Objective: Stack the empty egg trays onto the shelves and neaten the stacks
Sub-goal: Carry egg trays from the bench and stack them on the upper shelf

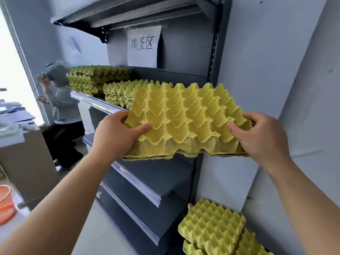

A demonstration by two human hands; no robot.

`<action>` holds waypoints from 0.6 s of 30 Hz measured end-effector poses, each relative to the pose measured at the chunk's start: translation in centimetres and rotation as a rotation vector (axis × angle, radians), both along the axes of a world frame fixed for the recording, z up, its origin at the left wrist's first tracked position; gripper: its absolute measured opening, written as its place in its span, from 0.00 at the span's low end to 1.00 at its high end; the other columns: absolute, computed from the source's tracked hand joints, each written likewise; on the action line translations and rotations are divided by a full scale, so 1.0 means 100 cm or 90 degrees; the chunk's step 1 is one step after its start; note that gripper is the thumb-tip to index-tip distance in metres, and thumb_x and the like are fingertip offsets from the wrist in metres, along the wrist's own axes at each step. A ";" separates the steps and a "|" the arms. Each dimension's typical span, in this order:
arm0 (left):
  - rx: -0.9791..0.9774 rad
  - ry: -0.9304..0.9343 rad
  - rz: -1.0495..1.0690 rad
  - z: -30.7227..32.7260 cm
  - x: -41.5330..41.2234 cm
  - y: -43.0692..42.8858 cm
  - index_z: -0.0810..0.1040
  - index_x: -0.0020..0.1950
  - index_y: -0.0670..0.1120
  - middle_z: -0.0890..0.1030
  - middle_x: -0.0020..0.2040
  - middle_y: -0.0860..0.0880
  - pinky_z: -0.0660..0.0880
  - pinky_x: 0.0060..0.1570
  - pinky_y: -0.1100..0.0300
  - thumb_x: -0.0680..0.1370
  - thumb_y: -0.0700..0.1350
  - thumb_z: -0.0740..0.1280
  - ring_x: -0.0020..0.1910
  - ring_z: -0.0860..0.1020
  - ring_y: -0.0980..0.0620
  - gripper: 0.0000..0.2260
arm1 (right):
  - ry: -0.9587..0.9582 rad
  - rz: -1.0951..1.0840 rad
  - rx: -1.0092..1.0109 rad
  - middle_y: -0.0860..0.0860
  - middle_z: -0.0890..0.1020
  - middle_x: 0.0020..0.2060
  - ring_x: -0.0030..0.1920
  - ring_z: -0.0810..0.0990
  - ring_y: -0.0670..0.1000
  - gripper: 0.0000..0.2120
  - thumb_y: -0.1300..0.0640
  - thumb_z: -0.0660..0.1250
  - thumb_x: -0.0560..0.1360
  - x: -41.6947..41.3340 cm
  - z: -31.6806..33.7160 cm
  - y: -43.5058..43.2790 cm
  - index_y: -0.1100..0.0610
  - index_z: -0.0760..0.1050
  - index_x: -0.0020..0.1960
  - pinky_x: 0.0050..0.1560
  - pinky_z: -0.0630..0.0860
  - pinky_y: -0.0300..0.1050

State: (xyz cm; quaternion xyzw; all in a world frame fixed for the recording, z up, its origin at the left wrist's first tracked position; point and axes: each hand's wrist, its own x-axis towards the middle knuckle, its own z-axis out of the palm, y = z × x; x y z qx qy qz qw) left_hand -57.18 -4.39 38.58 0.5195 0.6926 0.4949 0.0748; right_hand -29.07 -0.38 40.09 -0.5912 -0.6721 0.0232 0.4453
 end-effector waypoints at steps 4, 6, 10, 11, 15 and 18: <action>0.004 0.012 -0.006 0.025 -0.064 0.027 0.78 0.50 0.57 0.78 0.42 0.60 0.74 0.49 0.57 0.66 0.59 0.76 0.47 0.79 0.52 0.16 | 0.006 -0.001 -0.009 0.54 0.83 0.52 0.54 0.78 0.58 0.24 0.42 0.69 0.71 -0.065 0.016 0.027 0.57 0.78 0.60 0.51 0.74 0.50; 0.001 0.019 -0.005 0.032 -0.093 0.046 0.80 0.54 0.52 0.81 0.50 0.55 0.75 0.52 0.54 0.66 0.60 0.75 0.50 0.79 0.51 0.21 | 0.009 -0.002 -0.012 0.53 0.83 0.51 0.51 0.78 0.57 0.24 0.41 0.68 0.71 -0.092 0.025 0.042 0.56 0.78 0.59 0.47 0.71 0.47; 0.006 -0.003 0.002 0.043 -0.142 0.088 0.74 0.68 0.44 0.77 0.65 0.48 0.72 0.62 0.51 0.65 0.61 0.75 0.61 0.76 0.48 0.36 | 0.006 0.003 0.001 0.54 0.82 0.44 0.39 0.71 0.53 0.17 0.45 0.68 0.73 -0.139 0.042 0.074 0.59 0.78 0.50 0.40 0.66 0.45; 0.010 -0.006 -0.001 0.046 -0.153 0.100 0.74 0.68 0.44 0.77 0.65 0.48 0.72 0.62 0.51 0.65 0.61 0.76 0.61 0.76 0.48 0.37 | 0.004 0.002 0.006 0.55 0.82 0.44 0.39 0.71 0.54 0.18 0.45 0.68 0.73 -0.150 0.045 0.083 0.59 0.78 0.50 0.39 0.66 0.45; 0.016 -0.029 -0.016 0.057 -0.189 0.147 0.74 0.67 0.43 0.80 0.57 0.49 0.75 0.50 0.57 0.65 0.60 0.77 0.46 0.80 0.51 0.36 | -0.015 -0.020 0.031 0.57 0.82 0.47 0.48 0.78 0.59 0.21 0.44 0.66 0.73 -0.186 0.057 0.125 0.62 0.78 0.51 0.45 0.72 0.49; 0.014 -0.041 -0.028 0.066 -0.214 0.186 0.75 0.66 0.43 0.80 0.43 0.52 0.76 0.39 0.60 0.64 0.59 0.77 0.34 0.79 0.55 0.36 | -0.028 -0.035 0.044 0.58 0.82 0.49 0.50 0.79 0.60 0.23 0.43 0.66 0.73 -0.209 0.063 0.158 0.63 0.78 0.53 0.47 0.74 0.51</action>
